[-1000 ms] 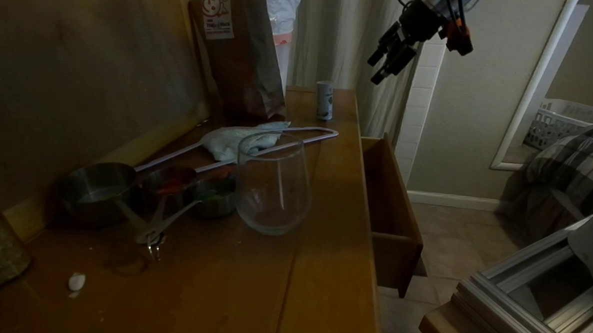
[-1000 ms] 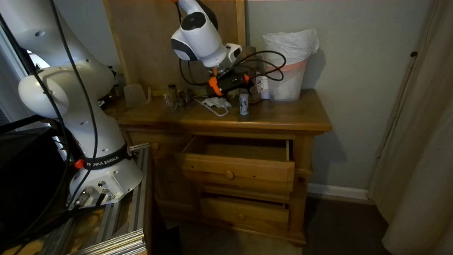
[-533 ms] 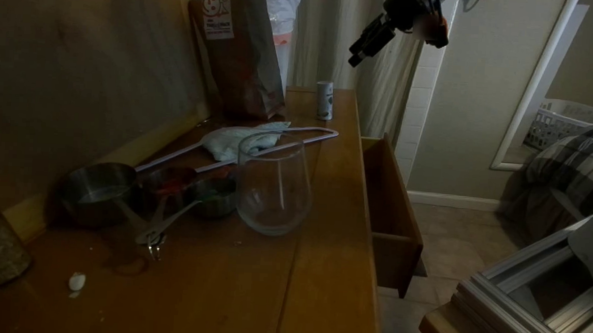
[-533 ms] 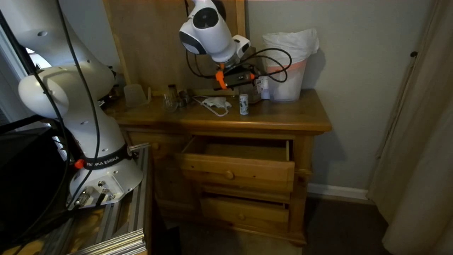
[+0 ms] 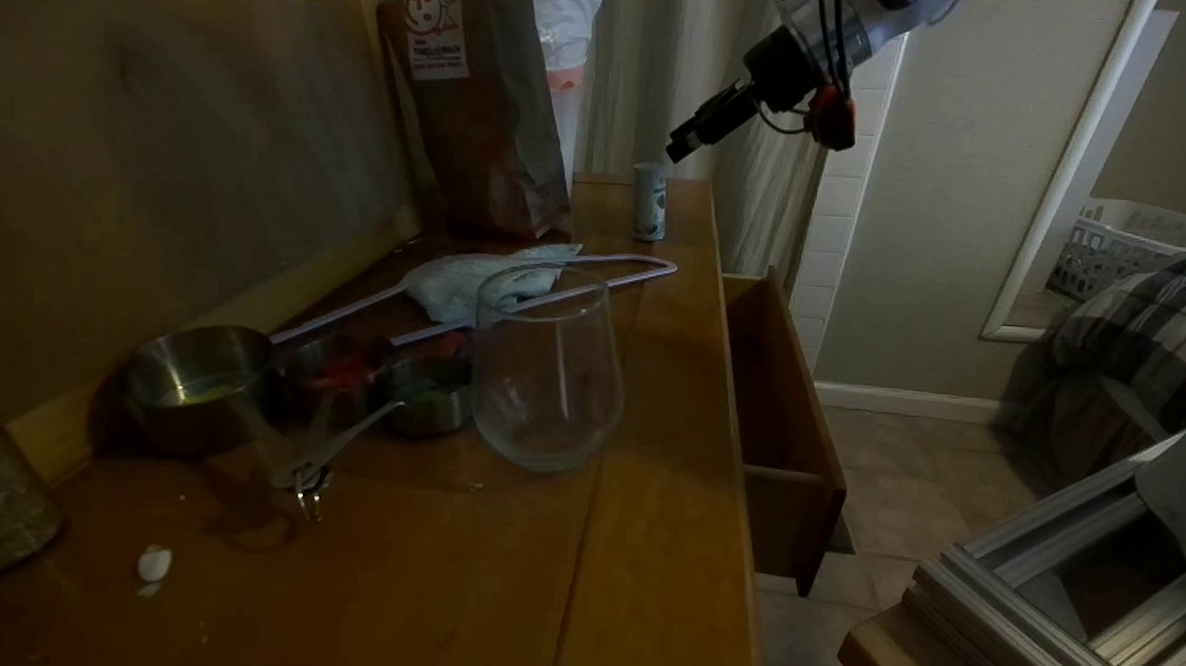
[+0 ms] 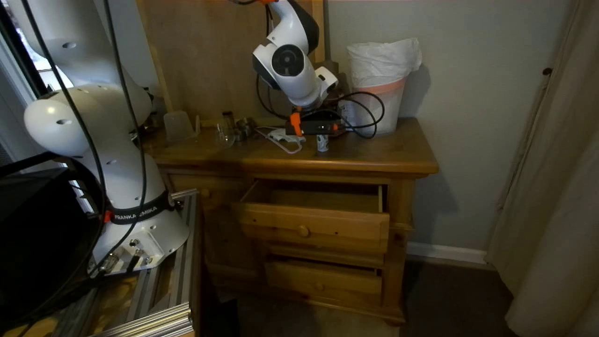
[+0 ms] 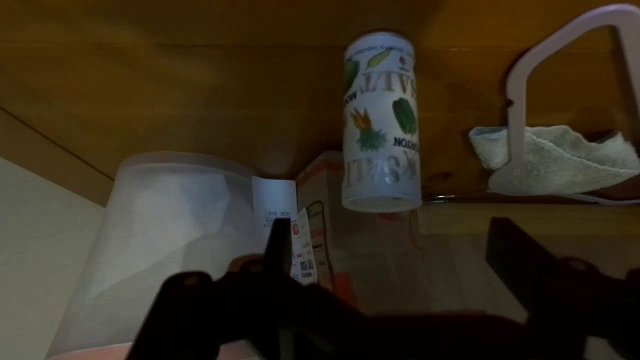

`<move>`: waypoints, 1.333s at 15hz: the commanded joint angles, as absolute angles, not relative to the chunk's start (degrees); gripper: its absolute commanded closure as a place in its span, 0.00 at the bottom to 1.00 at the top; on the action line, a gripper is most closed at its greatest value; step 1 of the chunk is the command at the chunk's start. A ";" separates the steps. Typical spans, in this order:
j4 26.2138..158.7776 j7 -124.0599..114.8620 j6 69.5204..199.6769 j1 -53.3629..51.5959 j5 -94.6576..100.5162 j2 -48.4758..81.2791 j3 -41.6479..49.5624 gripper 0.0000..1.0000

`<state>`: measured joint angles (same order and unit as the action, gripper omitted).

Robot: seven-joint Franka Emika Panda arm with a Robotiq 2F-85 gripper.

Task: Open the topmost drawer on the right then put the white container in the open drawer.

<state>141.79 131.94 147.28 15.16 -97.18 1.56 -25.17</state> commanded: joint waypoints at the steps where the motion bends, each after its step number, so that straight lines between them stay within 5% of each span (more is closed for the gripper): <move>1: 139.51 136.41 144.98 6.89 -101.28 5.66 -16.06 0.00; 8: 138.22 138.74 140.84 -1.01 -104.58 8.03 -7.60 0.00; 9: 138.04 138.95 140.45 -1.51 -104.98 8.15 -7.07 0.09; 10: 137.99 139.06 140.25 -1.92 -105.09 8.18 -6.59 0.28; 15: 137.95 138.87 140.08 -3.09 -104.88 8.21 -5.22 0.64; 16: 137.93 138.76 140.26 -3.18 -104.91 8.25 -5.06 0.20; 18: 137.92 138.69 140.22 -3.29 -104.83 8.33 -4.82 0.23; 20: 137.93 138.67 140.18 -3.39 -104.79 8.39 -4.61 0.56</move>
<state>138.83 137.27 140.84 -2.23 -103.10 7.41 -5.86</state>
